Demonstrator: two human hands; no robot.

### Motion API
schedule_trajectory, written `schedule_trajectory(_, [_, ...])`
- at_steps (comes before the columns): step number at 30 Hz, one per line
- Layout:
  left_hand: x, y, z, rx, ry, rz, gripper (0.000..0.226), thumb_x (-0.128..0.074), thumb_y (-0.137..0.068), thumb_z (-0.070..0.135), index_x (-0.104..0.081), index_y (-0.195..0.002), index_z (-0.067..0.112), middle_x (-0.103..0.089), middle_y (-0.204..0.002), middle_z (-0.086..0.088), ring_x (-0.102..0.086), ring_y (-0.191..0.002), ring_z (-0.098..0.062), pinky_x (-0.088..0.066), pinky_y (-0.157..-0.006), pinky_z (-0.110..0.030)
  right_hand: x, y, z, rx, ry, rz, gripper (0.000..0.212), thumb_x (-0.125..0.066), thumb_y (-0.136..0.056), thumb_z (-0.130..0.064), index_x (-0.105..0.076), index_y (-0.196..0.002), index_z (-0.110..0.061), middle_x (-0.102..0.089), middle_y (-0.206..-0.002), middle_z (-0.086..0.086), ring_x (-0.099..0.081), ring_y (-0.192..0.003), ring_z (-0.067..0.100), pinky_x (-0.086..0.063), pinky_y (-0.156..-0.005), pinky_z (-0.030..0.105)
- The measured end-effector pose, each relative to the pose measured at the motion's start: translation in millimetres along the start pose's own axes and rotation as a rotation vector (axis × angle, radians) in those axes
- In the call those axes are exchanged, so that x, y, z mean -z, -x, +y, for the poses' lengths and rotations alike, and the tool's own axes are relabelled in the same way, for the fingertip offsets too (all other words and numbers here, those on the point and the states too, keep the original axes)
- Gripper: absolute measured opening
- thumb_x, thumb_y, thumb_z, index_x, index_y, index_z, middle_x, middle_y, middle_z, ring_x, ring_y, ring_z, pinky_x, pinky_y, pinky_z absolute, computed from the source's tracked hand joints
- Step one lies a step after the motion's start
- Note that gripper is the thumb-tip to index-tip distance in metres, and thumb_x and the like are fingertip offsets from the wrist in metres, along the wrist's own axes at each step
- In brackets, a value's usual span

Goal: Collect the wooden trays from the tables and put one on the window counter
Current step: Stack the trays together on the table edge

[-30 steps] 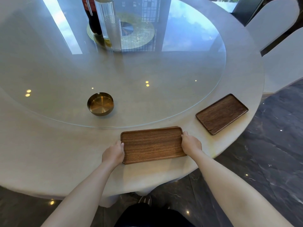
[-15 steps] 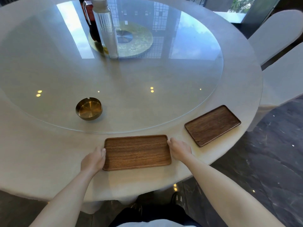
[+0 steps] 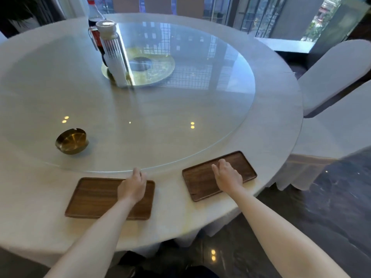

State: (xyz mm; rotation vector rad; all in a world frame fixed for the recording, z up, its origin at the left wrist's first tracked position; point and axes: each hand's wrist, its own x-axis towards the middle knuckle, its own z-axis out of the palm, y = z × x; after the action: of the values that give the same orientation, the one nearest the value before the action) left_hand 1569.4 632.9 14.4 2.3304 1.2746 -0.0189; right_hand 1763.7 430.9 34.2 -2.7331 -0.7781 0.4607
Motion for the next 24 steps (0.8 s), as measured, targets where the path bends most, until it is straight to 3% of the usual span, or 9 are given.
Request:
schedule_trajectory(4, [-35, 12, 56, -0.028, 0.007, -0.082, 0.029, -0.031, -0.096, 0.040, -0.039, -0.090, 0.014, -0.065, -0.108, -0.022, -0.060, -0.102, -0.038, -0.042, -0.075, -0.039, 18, -9, 46, -0.070, 0.015, 0.004, 0.047, -0.025, -0.099, -0.040, -0.038, -0.126, -0.005, -0.043, -0.130, 0.016, -0.056, -0.107, 0.037, -0.043, -0.075, 0.038])
schedule_trajectory(7, [-58, 17, 80, -0.002, -0.045, -0.165, 0.039, -0.030, -0.095, 0.044, -0.046, -0.102, 0.009, -0.064, -0.112, -0.021, -0.059, -0.105, -0.037, -0.044, -0.081, -0.039, 24, -16, 76, -0.146, -0.010, -0.022, 0.049, -0.026, -0.099, -0.039, -0.035, -0.130, -0.003, -0.038, -0.131, 0.016, -0.056, -0.106, 0.034, -0.040, -0.072, 0.035])
schedule_trajectory(12, [-80, 19, 97, 0.097, -0.110, -0.314, 0.054, -0.026, -0.095, 0.049, -0.044, -0.119, 0.005, -0.059, -0.124, -0.019, -0.054, -0.114, -0.036, -0.043, -0.089, -0.039, 23, -27, 111, -0.214, -0.045, -0.068, 0.047, -0.029, -0.099, -0.038, -0.037, -0.127, -0.001, -0.043, -0.127, 0.019, -0.055, -0.105, 0.034, -0.040, -0.075, 0.036])
schedule_trajectory(17, [-87, 21, 110, 0.144, -0.111, -0.350, 0.056, -0.027, -0.095, 0.049, -0.041, -0.125, 0.004, -0.055, -0.129, -0.018, -0.052, -0.117, -0.036, -0.042, -0.090, -0.039, 19, -38, 119, -0.275, -0.185, -0.125, 0.046, -0.034, -0.099, -0.034, -0.040, -0.126, 0.002, -0.047, -0.127, 0.021, -0.053, -0.110, 0.036, -0.044, -0.087, 0.043])
schedule_trajectory(24, [-88, 15, 112, 0.261, 0.282, -0.410, 0.047, -0.032, -0.097, 0.038, -0.047, -0.128, 0.006, -0.055, -0.128, -0.029, -0.052, -0.118, -0.044, -0.044, -0.098, -0.046, 14, -44, 119, -0.287, -0.172, -0.104, 0.039, -0.036, -0.098, -0.031, -0.042, -0.121, 0.000, -0.051, -0.123, 0.020, -0.055, -0.108, 0.036, -0.046, -0.087, 0.045])
